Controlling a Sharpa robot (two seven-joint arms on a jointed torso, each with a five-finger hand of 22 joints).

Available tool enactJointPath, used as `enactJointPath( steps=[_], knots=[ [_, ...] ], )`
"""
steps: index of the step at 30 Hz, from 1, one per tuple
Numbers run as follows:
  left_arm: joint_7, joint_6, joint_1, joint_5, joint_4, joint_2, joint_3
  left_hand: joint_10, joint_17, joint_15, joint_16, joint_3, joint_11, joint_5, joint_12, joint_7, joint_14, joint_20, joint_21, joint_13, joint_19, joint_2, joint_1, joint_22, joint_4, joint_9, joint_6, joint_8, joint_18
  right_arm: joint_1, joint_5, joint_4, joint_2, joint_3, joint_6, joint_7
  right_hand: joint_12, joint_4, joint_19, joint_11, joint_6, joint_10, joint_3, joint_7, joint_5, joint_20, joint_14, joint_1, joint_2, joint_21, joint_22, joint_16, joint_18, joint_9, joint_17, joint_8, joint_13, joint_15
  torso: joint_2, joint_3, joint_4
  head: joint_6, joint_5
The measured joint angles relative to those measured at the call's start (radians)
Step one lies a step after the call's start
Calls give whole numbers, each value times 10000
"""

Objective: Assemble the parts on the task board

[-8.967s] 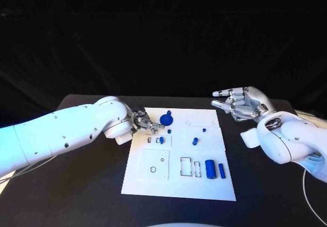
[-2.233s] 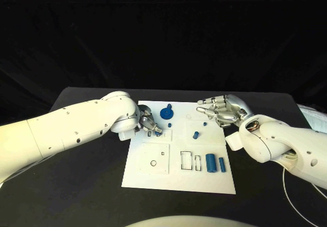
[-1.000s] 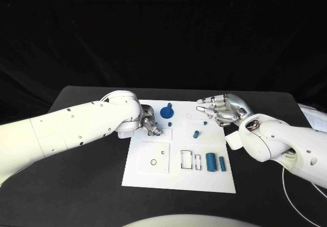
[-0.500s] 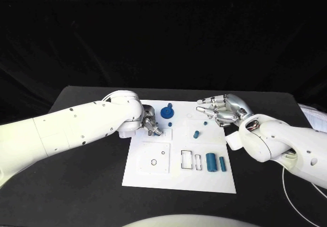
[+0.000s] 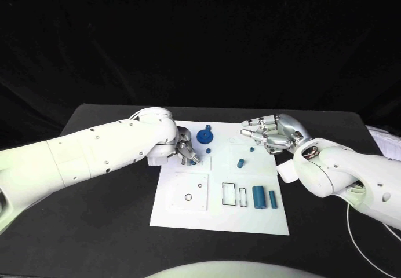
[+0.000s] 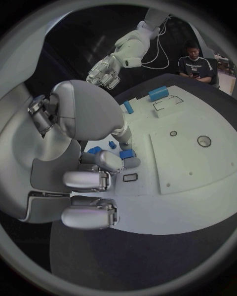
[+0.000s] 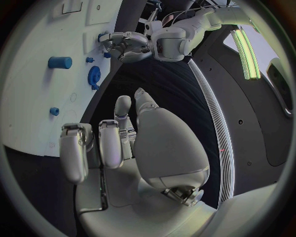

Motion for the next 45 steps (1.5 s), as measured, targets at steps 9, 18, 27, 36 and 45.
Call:
enactJointPath(
  steps=[9,18,27,36,45],
  knots=[
    [7,91,16,175,-163,84,6,2,3,0,0,115,0,-594,0,1,1,0,0,28,0,347,-363,-1,-167,-45,103,-119,0,0,-5,28,-3,0,33,-4,0,-27,0,0,0,0,-27,0,39,0,0,0,0,0,0,0,0,0,1,0,-21,0,-2,-7,10,-1,-24],
    [4,126,18,245,-218,115,6,3,7,0,0,185,1,-833,0,3,0,0,0,27,0,467,-396,-2,-175,-69,108,-119,1,-1,-9,30,0,0,70,-7,0,-27,0,0,0,0,-27,0,96,0,0,0,0,0,7,0,0,0,1,0,-32,0,-7,-8,12,-15,-18],
    [6,164,22,279,-247,123,10,18,6,0,0,257,17,-1271,43,-16,0,0,0,56,0,598,-503,-3,-167,-94,161,-196,1,-2,-11,40,-8,0,104,-8,-39,-27,0,0,0,0,-27,0,96,0,0,0,0,0,7,0,0,0,1,0,-32,0,-9,-11,12,-11,-36],
    [10,191,-2,284,-247,96,-7,42,5,0,0,-319,-10,-2430,63,-183,0,0,0,88,0,520,-975,-4,-20,-120,467,-309,1,-7,-11,47,-15,0,119,-8,-39,-27,-37,0,0,0,-27,0,95,-37,0,0,0,0,6,0,0,0,-12,0,-53,0,-9,-12,13,-23,-47],
    [-16,127,-25,271,-186,-93,7,68,4,0,0,-1625,-36,-4513,178,-159,0,0,0,306,0,228,-1271,-4,702,-279,513,-302,0,-10,-12,50,-13,0,120,-6,-39,-27,-37,0,0,0,-27,0,95,-37,0,0,0,0,5,0,1,0,-24,0,-84,0,-9,-13,18,-21,-61]
  ],
)
